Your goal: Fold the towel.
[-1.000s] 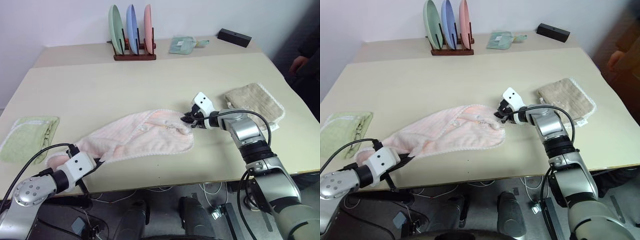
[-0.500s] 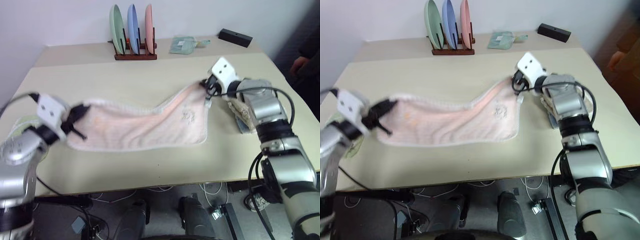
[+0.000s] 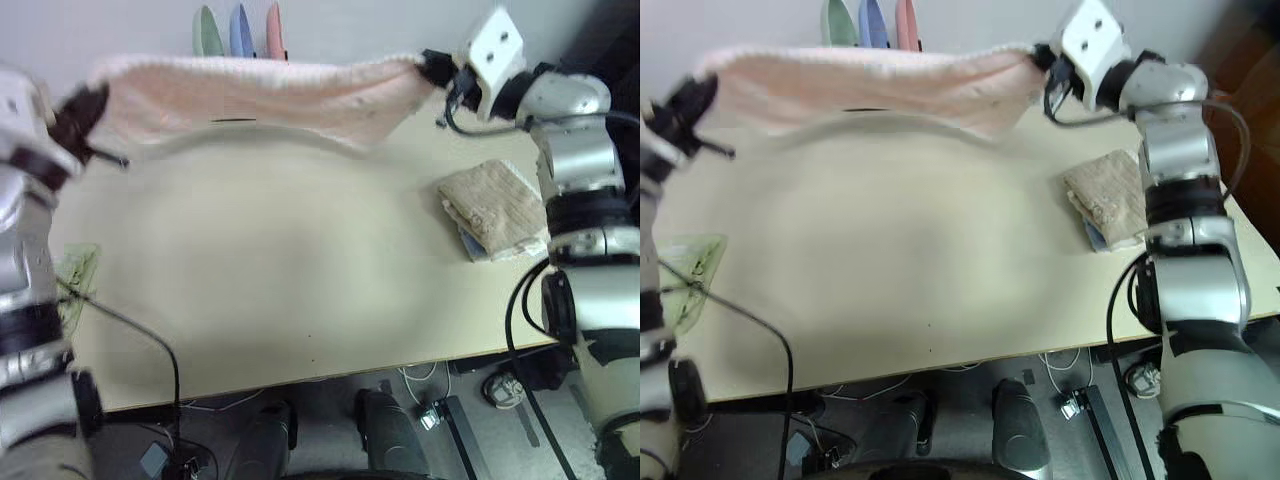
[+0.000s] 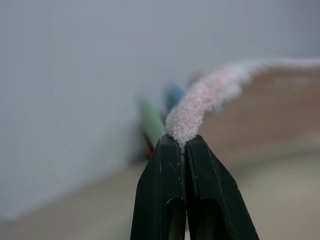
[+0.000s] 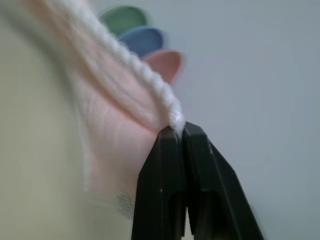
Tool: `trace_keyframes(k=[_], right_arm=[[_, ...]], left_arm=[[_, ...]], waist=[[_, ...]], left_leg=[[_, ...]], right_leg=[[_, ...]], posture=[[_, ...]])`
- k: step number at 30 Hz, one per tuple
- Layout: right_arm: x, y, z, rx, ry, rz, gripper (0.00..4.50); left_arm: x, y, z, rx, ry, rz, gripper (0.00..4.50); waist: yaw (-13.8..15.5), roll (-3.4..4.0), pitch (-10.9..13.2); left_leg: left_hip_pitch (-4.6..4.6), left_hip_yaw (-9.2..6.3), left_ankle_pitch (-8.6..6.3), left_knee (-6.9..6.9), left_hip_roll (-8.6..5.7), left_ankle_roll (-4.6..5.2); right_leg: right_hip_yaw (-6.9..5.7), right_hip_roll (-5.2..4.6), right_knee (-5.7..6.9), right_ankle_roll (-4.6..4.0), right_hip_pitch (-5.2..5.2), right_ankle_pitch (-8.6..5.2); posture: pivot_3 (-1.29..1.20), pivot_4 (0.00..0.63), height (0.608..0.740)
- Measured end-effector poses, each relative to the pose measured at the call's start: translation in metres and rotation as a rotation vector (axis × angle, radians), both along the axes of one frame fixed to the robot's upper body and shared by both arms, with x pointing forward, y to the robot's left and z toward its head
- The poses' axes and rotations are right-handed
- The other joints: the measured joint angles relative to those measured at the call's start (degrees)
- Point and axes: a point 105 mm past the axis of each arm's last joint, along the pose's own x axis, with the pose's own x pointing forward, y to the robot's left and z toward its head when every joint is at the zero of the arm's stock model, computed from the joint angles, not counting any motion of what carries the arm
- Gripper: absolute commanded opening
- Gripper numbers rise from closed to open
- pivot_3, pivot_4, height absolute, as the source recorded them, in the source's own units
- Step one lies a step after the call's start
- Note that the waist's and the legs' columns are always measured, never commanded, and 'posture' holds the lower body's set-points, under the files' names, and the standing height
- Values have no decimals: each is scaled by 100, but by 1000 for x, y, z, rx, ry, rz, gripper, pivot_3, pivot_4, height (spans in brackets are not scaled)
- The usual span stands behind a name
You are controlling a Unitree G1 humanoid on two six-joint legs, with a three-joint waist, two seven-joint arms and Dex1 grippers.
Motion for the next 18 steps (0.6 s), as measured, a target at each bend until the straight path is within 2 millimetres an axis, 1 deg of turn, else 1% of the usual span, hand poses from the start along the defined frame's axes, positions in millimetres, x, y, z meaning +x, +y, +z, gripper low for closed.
trace_keyframes(k=[1, 2, 3, 4, 5, 7, 9, 10, 12, 13, 15, 17, 18], right_arm=[[-14, -3, -29, -36, 95, 40, 32], [-22, -7, -52, -55, 180, 56, 32], [-32, -12, -75, -64, 282, 67, 32], [-44, -13, -89, -75, 351, 84, 32], [-55, -15, -95, -89, 398, 99, 32], [-79, -21, -95, -120, 459, 132, 32], [-103, -30, -94, -124, 540, 145, 32], [-111, -34, -96, -126, 573, 150, 32], [-129, -37, -101, -132, 648, 176, 32], [-134, -36, -104, -131, 673, 187, 32], [-135, -37, -105, -126, 677, 185, 32], [-128, -38, -102, -117, 648, 163, 32], [-120, -40, -99, -108, 616, 138, 32]], left_arm=[[-12, 1, -30, 5, 109, -16, 0], [-20, 3, -52, -6, 194, -21, 0], [-29, 5, -71, -15, 273, -20, 0], [-40, 5, -80, -6, 312, -28, 0], [-49, 3, -86, 10, 345, -46, 0], [-71, -2, -96, 51, 420, -92, 0], [-93, -3, -112, 50, 515, -120, 0], [-99, -2, -117, 39, 545, -126, 0], [-110, 0, -123, 15, 595, -130, 0], [-114, 2, -125, 12, 613, -126, 0], [-115, 3, -124, 16, 620, -128, 0], [-112, 4, -122, 20, 611, -124, 0], [-108, 4, -119, 22, 592, -122, 0]], waist=[[15, 0, 1], [28, 1, 4], [41, 3, 10], [60, 6, 12], [94, 10, 14], [174, 11, 14], [212, 9, 12], [245, 4, 9], [323, -5, 4], [341, -6, 4], [362, -6, 4], [361, -6, 4], [355, -6, 4]], left_leg=[[-7, -2, -1, 0, 3, 2], [-10, 0, -4, 7, 4, 6], [-28, 1, -17, 23, 1, 30], [-44, 0, -17, 37, 2, 30], [-47, 2, -18, 57, 4, 31], [-40, 9, -18, 63, 8, 32], [7, 16, -26, 63, 28, 41], [13, 18, -28, 66, 33, 44], [13, 30, -29, 72, 44, 45], [13, 38, -29, 75, 47, 45], [10, 57, -29, 78, 57, 45], [10, 62, -29, 77, 60, 45], [10, 62, -29, 77, 61, 45]], right_leg=[[0, 0, -1, 0, -6, 0], [3, 0, -1, -1, -11, 0], [5, 0, 7, -2, -28, 1], [4, 0, 11, -7, -41, 5], [5, 1, 20, -9, -40, 8], [4, 2, 11, -12, -24, 9], [0, 3, -7, -20, 34, 2], [-3, 5, -11, -33, 45, -7], [-5, 8, -15, -34, 50, -9], [-5, 7, -16, -34, 51, -8], [-5, 5, -16, -35, 52, -7], [-6, 5, -16, -35, 51, -6], [-6, 6, -16, -35, 51, -4]], posture=[[0, 150, 738], [0, 150, 738], [0, 150, 738], [0, 150, 738], [0, 150, 738], [0, 150, 738], [0, 150, 738], [0, 150, 738], [0, 150, 738], [0, 150, 738], [0, 150, 738], [0, 150, 738], [0, 150, 738]])
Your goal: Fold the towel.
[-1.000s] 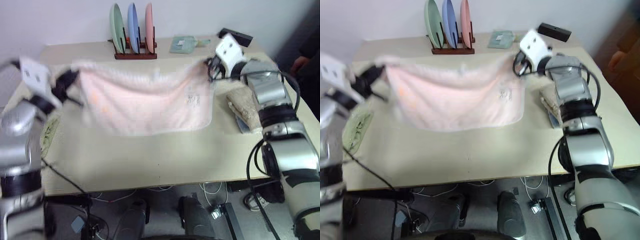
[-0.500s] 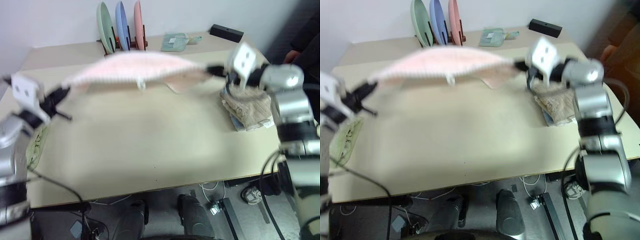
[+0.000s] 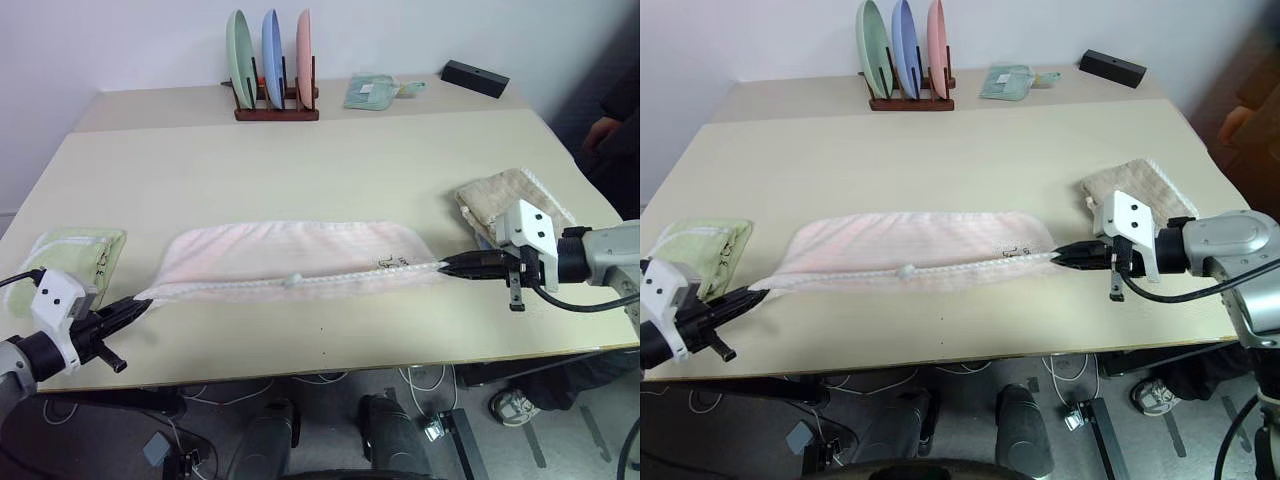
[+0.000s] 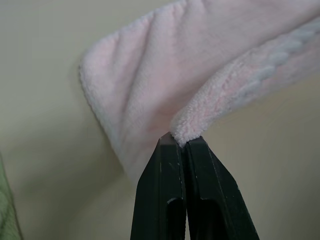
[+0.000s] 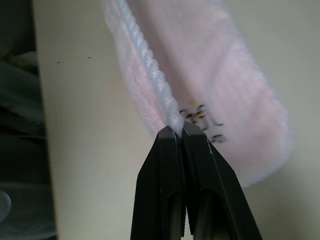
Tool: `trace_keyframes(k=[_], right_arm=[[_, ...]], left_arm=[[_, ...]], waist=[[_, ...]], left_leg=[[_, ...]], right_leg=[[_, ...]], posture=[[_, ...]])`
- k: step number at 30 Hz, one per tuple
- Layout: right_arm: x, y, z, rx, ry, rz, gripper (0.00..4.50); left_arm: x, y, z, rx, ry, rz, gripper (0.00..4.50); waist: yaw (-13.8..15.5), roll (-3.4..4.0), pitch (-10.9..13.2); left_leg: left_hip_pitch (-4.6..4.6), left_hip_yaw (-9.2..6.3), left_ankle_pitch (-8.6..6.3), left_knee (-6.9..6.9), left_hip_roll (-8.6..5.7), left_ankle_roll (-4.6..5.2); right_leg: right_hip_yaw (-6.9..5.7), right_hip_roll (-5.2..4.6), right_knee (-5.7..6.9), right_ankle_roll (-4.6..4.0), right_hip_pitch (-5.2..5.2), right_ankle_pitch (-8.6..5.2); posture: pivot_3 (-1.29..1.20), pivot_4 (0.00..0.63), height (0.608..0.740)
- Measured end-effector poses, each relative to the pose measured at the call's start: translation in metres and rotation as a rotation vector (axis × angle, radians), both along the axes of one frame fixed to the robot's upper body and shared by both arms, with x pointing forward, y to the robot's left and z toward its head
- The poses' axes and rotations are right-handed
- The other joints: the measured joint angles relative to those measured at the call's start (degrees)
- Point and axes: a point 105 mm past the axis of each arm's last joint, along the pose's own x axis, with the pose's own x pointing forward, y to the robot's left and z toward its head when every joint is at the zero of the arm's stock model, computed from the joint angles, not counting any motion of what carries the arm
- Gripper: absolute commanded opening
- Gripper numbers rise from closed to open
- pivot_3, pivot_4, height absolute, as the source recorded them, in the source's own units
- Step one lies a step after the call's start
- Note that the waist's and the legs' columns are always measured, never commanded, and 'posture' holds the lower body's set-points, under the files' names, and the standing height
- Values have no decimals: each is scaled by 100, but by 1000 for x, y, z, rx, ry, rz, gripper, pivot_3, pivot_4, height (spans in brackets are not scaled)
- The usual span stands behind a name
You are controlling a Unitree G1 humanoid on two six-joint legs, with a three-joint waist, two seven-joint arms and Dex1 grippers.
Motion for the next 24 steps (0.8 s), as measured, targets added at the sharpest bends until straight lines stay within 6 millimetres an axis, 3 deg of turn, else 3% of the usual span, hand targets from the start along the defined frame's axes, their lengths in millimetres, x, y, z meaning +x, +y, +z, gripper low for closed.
trace_keyframes(k=[3, 6, 12, 19, 24], right_arm=[[18, -1, 3, -3, -68, -42, 32], [44, 3, -1, -9, -120, -78, 32], [77, 8, -21, -43, -139, -125, 32], [95, 10, -39, -62, -126, -166, 32], [101, 12, -49, -58, -112, -194, 32]], left_arm=[[14, 0, 9, 26, -63, 9, 0], [40, 1, 13, 41, -118, 44, 0], [77, 1, 2, 56, -129, 88, 0], [108, 1, -8, 64, -116, 116, 0], [114, 2, -19, 80, -83, 118, 0]], waist=[[-3, 0, 0], [-6, 0, 0], [-17, -1, 0], [-29, -1, 0], [-55, 0, 0]], left_leg=[[0, 1, 0, -4, 2, 0], [1, 1, 1, -2, 1, -1], [-5, 0, 1, -9, -2, -1], [-4, -1, 1, -8, -12, -2], [-4, -1, 1, -9, -13, -2]], right_leg=[[-1, 1, -1, 15, -2, 10], [-1, 5, 0, 16, -2, 14], [-1, 5, 1, 26, -15, 22], [-1, 7, 5, 27, -16, 23], [-1, 8, 9, 27, -20, 23]], posture=[[0, 150, 738], [0, 150, 738], [0, 150, 738], [0, 150, 738], [0, 150, 738]])
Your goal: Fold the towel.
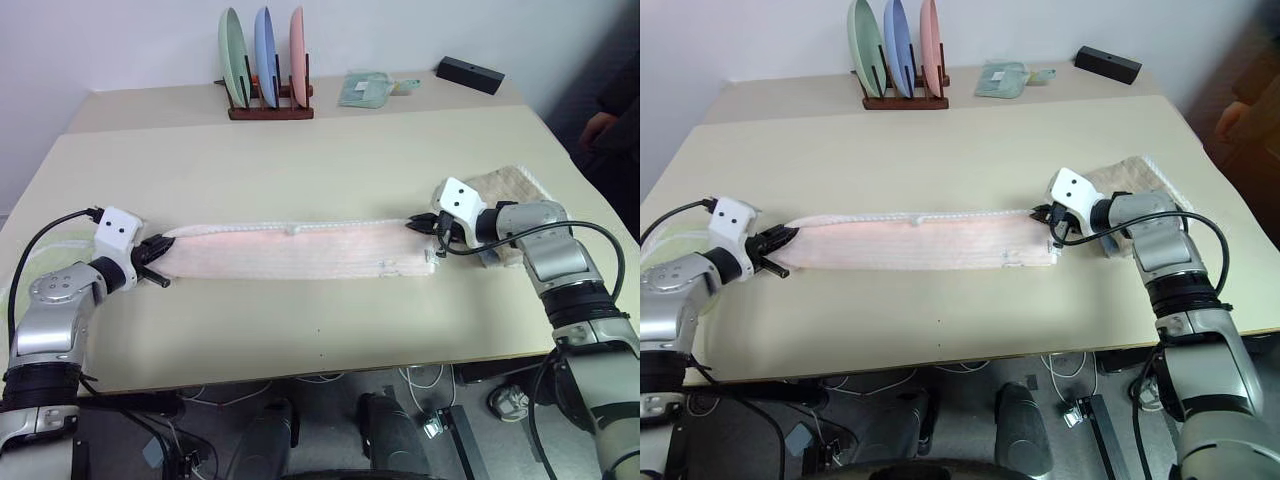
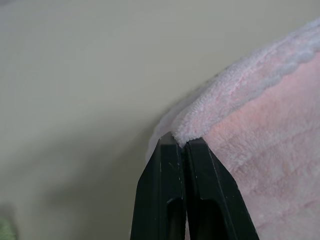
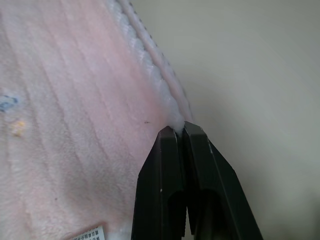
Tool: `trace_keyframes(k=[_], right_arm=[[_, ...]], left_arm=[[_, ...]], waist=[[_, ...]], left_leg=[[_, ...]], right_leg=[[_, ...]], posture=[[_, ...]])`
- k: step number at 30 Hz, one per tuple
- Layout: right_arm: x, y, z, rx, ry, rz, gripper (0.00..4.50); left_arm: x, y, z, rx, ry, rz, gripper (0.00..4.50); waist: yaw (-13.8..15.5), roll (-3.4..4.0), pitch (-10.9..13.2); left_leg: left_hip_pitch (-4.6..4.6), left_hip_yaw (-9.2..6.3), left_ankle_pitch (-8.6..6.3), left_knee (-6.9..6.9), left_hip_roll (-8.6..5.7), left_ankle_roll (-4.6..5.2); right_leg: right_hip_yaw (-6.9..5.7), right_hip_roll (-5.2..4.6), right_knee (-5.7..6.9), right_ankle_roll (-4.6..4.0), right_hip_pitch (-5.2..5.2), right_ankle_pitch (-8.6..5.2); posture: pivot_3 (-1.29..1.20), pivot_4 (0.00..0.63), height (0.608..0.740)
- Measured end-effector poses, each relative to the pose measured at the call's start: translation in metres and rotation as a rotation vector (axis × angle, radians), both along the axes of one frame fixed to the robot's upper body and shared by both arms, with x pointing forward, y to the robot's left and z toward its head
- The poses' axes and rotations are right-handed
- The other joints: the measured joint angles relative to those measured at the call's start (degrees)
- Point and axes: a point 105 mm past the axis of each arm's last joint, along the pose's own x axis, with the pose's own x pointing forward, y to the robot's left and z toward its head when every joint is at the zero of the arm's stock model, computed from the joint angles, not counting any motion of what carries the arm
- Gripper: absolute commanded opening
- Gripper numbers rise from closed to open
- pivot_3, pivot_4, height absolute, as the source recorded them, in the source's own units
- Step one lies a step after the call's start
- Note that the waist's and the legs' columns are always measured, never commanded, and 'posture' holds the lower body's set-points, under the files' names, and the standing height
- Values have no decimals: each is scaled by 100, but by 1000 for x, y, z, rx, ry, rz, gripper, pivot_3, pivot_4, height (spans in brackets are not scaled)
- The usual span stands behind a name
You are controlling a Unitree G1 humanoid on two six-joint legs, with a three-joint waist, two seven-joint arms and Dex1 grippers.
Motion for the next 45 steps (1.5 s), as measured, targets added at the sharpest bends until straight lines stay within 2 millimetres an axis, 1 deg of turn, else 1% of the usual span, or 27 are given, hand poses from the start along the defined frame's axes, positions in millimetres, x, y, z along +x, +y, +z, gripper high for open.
trace_keyframes(k=[1, 3, 4, 6, 7, 8, 10, 11, 12, 15, 17, 18, 19, 21, 24, 25, 27, 28, 29, 32, 33, 34, 36, 38, 39, 41, 45], right_arm=[[2, 1, -1, 5, 0, -9, 32], [3, 2, -1, 13, -5, -17, 585], [4, 2, -1, 19, -9, -23, 900], [5, 2, 0, 27, -15, -31, 1800], [5, 1, 1, 30, -19, -36, 2363], [6, 0, 2, 33, -29, -47, 2765], [9, -3, 6, 38, -55, -73, 3851], [10, -4, 7, 39, -70, -85, 4312], [11, -6, 9, 40, -85, -97, 4312], [11, -15, 21, 43, -160, -149, 4312], [9, -20, 34, 63, -208, -177, 4312], [5, -23, 39, 93, -206, -195, 4312], [-4, -25, 43, 154, -182, -207, 4415], [-26, -27, 45, 294, -99, -221, 4415], [-53, -23, 37, 465, 28, -266, 4415], [-60, -21, 34, 514, 66, -291, 4415], [-74, -18, 23, 618, 151, -346, 4415], [-85, -15, 13, 662, 208, -380, 4415], [-93, -12, 6, 686, 255, -406, 4415], [-113, -5, -15, 752, 380, -499, 4415], [-118, -4, -21, 765, 418, -530, 4415], [-119, -4, -23, 774, 436, -553, 4415], [-122, -3, -25, 801, 448, -611, 4415], [-125, 6, -31, 830, 481, -635, 4415], [-125, 11, -34, 836, 497, -638, 4415], [-125, 13, -34, 835, 497, -651, 4415], [-122, 11, -31, 839, 480, -669, 4415]], left_arm=[[0, 0, -3, -11, 8, 6, 0], [1, 0, -6, -32, 14, 15, 601], [2, 0, -7, -43, 11, 23, 981], [2, 2, -7, -45, 7, 42, 1925], [2, 4, -6, -44, 3, 52, 2466], [3, 6, -6, -40, -3, 70, 2905], [4, 14, -6, -25, -17, 119, 3974], [4, 19, -5, -12, -30, 148, 4457], [5, 24, -3, -12, -51, 182, 4457], [9, 34, 14, -84, -162, 296, 4457], [9, 36, 25, -132, -217, 327, 4457], [8, 33, 29, -146, -238, 323, 4457], [5, 28, 34, -159, -265, 314, 4486], [-4, 23, 39, -171, -298, 310, 4486], [-11, 13, 48, -175, -331, 290, 4486], [-12, 5, 53, -174, -349, 264, 4486], [-16, -19, 64, -152, -375, 174, 4486], [-20, -41, 63, -100, -368, 76, 4486], [-24, -59, 58, -50, -344, -12, 4486], [-36, -101, 26, 26, -231, -220, 4486], [-39, -112, 17, 21, -198, -272, 4486], [-41, -118, 14, 15, -187, -303, 4486], [-46, -134, 15, 5, -192, -379, 4486], [-48, -153, 16, -24, -201, -446, 4486], [-47, -156, 16, -37, -205, -453, 4486], [-44, -157, 17, -38, -212, -451, 4486], [-38, -142, 19, -21, -218, -399, 4486]], waist=[[-1, 0, 0], [7, 0, 0], [8, 0, 0], [9, 0, 0], [9, 0, 0], [10, 0, 0], [12, 0, 0], [13, 0, 0], [11, 0, 0], [30, 0, 0], [35, -1, 0], [45, -1, 0], [61, -1, 0], [61, -2, -1], [57, -4, -2], [58, -4, -2], [62, -3, -4], [70, -1, -6], [72, 1, -7], [66, 5, -9], [50, 5, -9], [41, 5, -9], [54, 6, -11], [63, 9, -13], [59, 9, -13], [57, 9, -13], [36, 10, -13]], left_leg=[[0, 0, 0, 0, 0, 0], [0, -1, 0, 1, 0, 0], [0, -1, 0, 2, 0, 0], [0, -1, 0, 2, 0, 0], [0, -1, 0, 2, 0, 0], [0, -1, 0, 2, 0, -1], [0, -1, 0, 2, 0, -1], [0, -2, 0, 1, -1, -1], [0, -2, 0, 1, -1, -1], [-2, -3, 1, 3, 1, -1], [-3, -3, 1, 4, 3, -1], [-6, -5, 1, 4, 4, -1], [-8, -10, 0, 2, 7, -1], [-9, -15, -1, 1, 8, 0], [-5, -12, -1, 6, 10, 1], [-4, -10, -1, 6, 11, 1], [-2, -9, -1, 10, 12, 1], [-1, -6, -1, 9, 11, 1], [0, -3, -1, 8, 10, 1], [1, -2, -2, 6, 11, 2], [1, -1, -1, 7, 14, 2], [1, 0, -1, 9, 17, 2], [3, -3, -1, 7, 19, 2], [2, -2, -1, 8, 18, 2], [1, -2, -1, 9, 17, 2], [2, -2, -1, 8, 16, 2], [4, -2, -1, 4, 17, 2]], right_leg=[[0, 0, 1, 0, -1, 0], [0, 0, 1, 0, -1, 0], [0, 0, 2, 0, 0, 0], [0, 0, 2, 1, 0, 1], [0, 0, 2, 1, 0, 1], [0, 0, 2, 1, 0, 1], [0, 0, 2, 1, -1, 2], [0, 0, 2, 1, -1, 2], [0, 0, 2, 1, -1, 2], [0, -2, 2, 3, -1, 3], [0, -4, 1, 5, -1, 4], [0, -4, 0, 5, -1, 5], [0, -5, -2, 5, 0, 5], [0, -5, -5, 6, 1, 4], [0, -4, -1, 4, 5, 5], [0, -3, -2, 3, 7, 6], [1, -2, -2, 3, 13, 6], [2, -3, -3, 3, 15, 5], [4, -4, -4, 2, 15, 5], [4, -2, -4, 1, 15, 5], [4, 1, -5, 0, 14, 4], [4, 5, -5, 0, 14, 4], [3, 8, -4, -1, 14, 4], [3, 7, -5, 0, 14, 4], [3, 7, -6, 1, 14, 4], [3, 6, -5, 1, 14, 4], [2, 9, -4, 1, 14, 4]], posture=[[0, 150, 738], [0, 150, 738], [0, 150, 738], [0, 150, 738], [0, 150, 738], [0, 150, 738], [0, 150, 738], [0, 150, 738], [0, 150, 738], [0, 150, 738], [0, 150, 738], [0, 150, 738], [0, 150, 738], [0, 150, 738], [0, 150, 738], [0, 150, 738], [0, 150, 738], [0, 150, 738], [0, 150, 738], [0, 150, 738], [0, 150, 738], [0, 150, 738], [0, 150, 738], [0, 150, 738], [0, 150, 738], [0, 150, 738], [0, 150, 738]])
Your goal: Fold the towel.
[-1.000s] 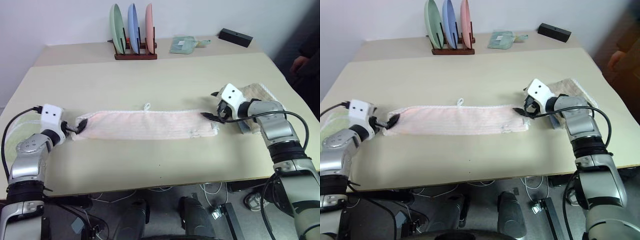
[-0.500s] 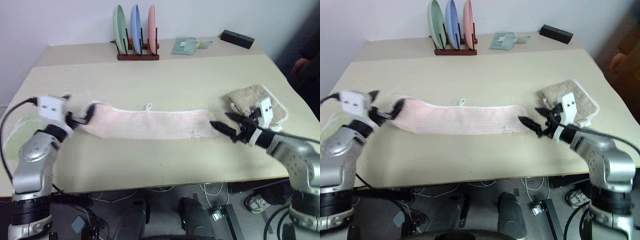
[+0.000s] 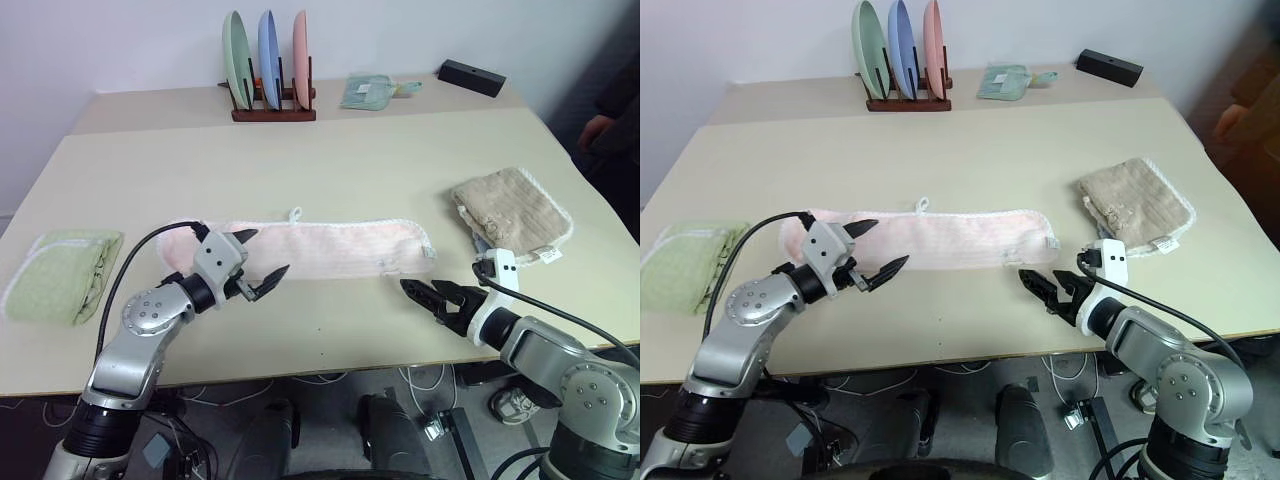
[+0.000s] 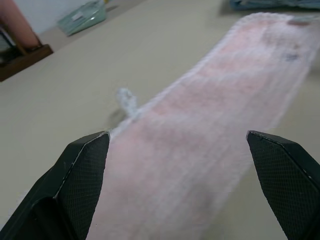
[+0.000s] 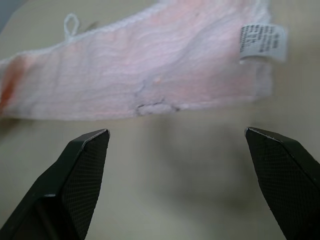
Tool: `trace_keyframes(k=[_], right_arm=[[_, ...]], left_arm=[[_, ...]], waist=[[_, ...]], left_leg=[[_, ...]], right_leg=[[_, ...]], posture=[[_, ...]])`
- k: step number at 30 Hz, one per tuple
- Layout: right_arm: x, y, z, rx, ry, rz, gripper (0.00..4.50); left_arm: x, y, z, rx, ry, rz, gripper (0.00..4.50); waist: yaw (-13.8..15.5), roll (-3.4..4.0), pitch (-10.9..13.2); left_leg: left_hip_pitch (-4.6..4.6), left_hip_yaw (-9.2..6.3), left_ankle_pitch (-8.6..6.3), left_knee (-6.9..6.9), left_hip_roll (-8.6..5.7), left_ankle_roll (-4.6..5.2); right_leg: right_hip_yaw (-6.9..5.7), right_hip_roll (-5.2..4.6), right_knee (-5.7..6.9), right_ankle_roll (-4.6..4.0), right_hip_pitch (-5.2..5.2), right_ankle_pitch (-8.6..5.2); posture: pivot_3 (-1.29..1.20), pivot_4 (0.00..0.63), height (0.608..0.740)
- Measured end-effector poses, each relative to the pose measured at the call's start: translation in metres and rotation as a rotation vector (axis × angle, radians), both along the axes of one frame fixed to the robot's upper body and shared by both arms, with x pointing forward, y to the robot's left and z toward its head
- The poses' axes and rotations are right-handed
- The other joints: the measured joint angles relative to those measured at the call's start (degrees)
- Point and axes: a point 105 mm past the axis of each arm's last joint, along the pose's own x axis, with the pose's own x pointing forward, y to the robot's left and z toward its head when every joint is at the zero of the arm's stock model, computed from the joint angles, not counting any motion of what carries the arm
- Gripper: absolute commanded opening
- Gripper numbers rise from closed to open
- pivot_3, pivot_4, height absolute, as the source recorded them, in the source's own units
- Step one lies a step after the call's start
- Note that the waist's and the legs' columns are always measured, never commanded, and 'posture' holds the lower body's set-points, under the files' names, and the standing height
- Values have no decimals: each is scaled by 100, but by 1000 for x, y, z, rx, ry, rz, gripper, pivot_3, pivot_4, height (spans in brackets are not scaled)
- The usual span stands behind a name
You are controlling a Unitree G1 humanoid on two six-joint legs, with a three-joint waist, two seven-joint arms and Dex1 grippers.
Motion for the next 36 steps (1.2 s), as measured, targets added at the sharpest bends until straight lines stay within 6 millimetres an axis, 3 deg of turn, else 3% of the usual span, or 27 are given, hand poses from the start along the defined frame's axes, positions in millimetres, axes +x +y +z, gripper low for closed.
trace_keyframes(k=[7, 11, 15, 18, 25, 28, 33, 36], right_arm=[[5, 2, 0, -4, 10, 20, 4415], [9, 7, 2, -12, 4, 47, 4415], [9, 12, -4, -14, 22, 66, 4415], [11, 14, -4, -13, 18, 72, 4415], [14, 18, -3, -13, 0, 79, 4415], [14, 19, -3, -13, -7, 79, 4415], [14, 17, -3, -18, -11, 73, 4415], [14, 15, -2, -23, -14, 71, 4415]], left_arm=[[-7, 35, -7, 44, 43, 64, 4486], [-11, 52, -11, 177, 16, 52, 4486], [2, 75, -13, 318, -38, 134, 4486], [21, 88, -1, 353, -115, 238, 4486], [58, 119, 50, 191, -284, 566, 4486], [60, 126, 53, 159, -279, 623, 4486], [55, 161, 37, 201, -215, 782, 4486], [52, 169, 38, 177, -211, 814, 4486]], waist=[[12, 0, 0], [10, 0, 0], [24, 0, 0], [29, -1, 1], [-14, -2, 1], [-18, -2, 1], [-9, -2, 1], [22, -7, 2]], left_leg=[[0, 0, 0, 0, 1, 1], [-1, 0, 0, -1, 2, 1], [-2, -1, 0, 0, 1, 1], [-3, -4, 0, 0, 0, 1], [-2, -4, 0, -3, -3, 1], [-2, -4, 0, -3, -3, 1], [-2, -4, 0, -3, -5, 1], [-3, -6, 0, 0, -3, 1]], right_leg=[[0, 1, -2, 0, 0, 0], [0, 0, -5, 0, 0, -1], [-1, 0, -7, 0, 1, -1], [-4, 0, -8, 2, 1, 0], [-5, 1, -4, 4, -2, 1], [-5, 1, -2, 4, -3, 1], [-4, 1, -2, 4, -3, 1], [-5, 1, -2, 4, -1, 1]], posture=[[0, 150, 738], [0, 150, 738], [0, 150, 738], [0, 150, 738], [0, 150, 738], [0, 150, 738], [0, 150, 738], [0, 150, 738]])
